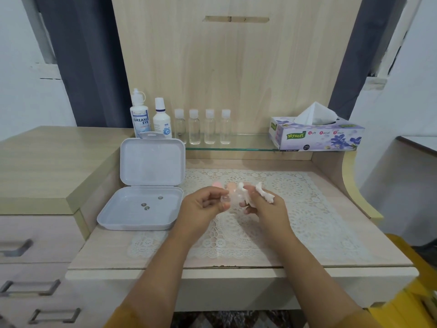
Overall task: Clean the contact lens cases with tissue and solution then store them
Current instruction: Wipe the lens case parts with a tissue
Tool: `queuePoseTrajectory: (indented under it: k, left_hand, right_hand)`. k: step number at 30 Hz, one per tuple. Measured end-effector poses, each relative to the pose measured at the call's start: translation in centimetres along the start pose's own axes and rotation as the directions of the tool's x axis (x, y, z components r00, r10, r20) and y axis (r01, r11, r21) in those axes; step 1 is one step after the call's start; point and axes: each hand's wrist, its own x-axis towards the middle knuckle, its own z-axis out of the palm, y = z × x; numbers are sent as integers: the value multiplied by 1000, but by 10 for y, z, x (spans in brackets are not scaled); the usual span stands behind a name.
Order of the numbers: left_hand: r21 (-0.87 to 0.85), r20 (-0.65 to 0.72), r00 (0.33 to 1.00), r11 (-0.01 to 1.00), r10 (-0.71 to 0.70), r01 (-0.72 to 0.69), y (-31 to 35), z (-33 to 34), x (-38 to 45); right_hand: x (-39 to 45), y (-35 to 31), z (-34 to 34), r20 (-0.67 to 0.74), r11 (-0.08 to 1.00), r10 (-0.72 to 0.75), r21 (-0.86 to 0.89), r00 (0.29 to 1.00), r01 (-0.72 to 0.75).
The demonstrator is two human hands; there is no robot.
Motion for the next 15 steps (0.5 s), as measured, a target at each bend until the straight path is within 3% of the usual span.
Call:
queuePoseTrajectory:
  k: [9, 15]
  left_hand:
    - [-1, -6, 1000, 1000, -27, 27, -1, -1, 1]
    - [-52, 42, 999, 998, -31, 33, 1, -2, 1]
  right_hand:
    - [-1, -8, -4, 291, 938, 170, 245, 942, -245]
    - [13, -1, -10, 195, 891, 217, 361, 957, -275]
